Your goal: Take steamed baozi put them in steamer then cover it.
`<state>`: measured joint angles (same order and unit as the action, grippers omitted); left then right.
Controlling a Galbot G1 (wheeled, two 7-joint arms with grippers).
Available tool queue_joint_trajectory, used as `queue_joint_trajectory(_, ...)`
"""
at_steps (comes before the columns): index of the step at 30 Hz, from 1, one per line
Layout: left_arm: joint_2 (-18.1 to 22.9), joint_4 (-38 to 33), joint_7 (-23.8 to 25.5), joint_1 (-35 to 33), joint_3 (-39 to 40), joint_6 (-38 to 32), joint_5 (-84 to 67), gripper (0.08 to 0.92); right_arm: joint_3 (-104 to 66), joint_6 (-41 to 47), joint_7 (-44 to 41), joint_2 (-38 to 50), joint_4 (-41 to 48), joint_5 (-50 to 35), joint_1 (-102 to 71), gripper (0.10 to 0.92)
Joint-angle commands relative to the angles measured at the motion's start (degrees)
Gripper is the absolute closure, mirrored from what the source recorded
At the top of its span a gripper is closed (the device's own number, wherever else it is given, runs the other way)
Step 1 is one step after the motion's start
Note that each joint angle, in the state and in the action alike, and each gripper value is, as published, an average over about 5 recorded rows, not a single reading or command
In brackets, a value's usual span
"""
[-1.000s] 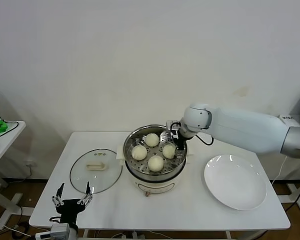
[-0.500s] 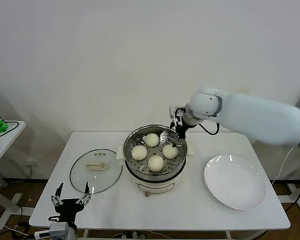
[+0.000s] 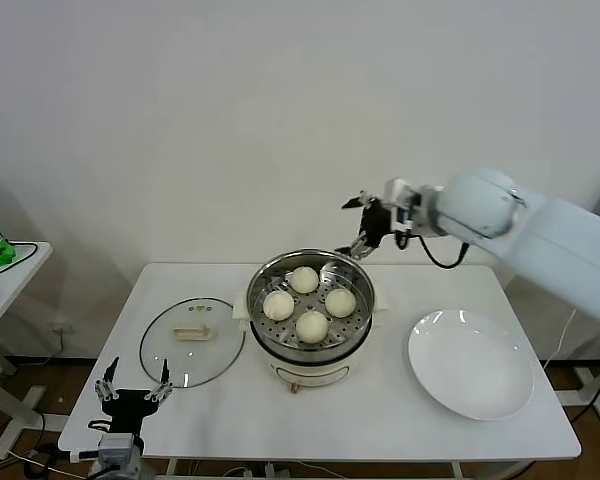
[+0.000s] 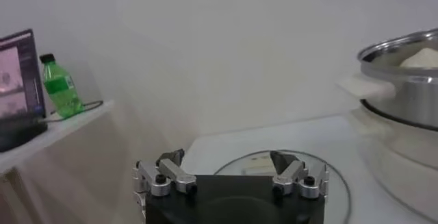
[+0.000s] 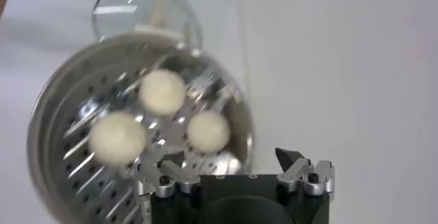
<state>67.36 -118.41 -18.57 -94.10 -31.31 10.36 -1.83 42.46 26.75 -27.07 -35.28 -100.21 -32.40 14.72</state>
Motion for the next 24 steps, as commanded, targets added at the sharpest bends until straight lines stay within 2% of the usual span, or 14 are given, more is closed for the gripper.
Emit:
queue_joint_trajectory(1, -3.5, 8.5, 2.3, 4.7, 0.6, -0.8, 14.2, 0.177, -62.8, -9.3, 16.4, 12.3, -15.5, 4.3, -60.4, 0.203)
queue_joint_trajectory(6, -3.9, 11.4, 3.1, 6.9, 1.8, -3.0, 21.8, 0.177, -89.6, -13.7, 18.4, -1.4, -19.6, 9.1, -86.8, 0.202)
queue_joint_trajectory(11, -5.3, 15.4, 4.2, 9.1, 2.5, -5.7, 31.4, 0.177, -101.9, -21.3, 15.8, -20.2, -20.8, 14.4, -97.7, 0.203)
queue_joint_trajectory(14, -6.6, 19.2, 5.1, 11.5, 3.2, -7.4, 38.4, 0.177, -106.0, -27.8, 12.3, -28.3, -19.9, 12.2, -102.0, 0.202)
queue_joint_trajectory(17, -7.6, 22.7, 6.3, 14.1, 4.1, -8.2, 44.2, 0.177, -108.6, -33.5, 8.5, -32.8, -17.6, 6.2, -106.1, 0.203)
queue_joint_trajectory(24, -7.8, 29.6, 7.4, 19.6, 8.1, -8.5, 51.9, 0.177, -111.0, -41.8, 6.7, -36.3, -10.7, 4.8, -111.9, 0.202)
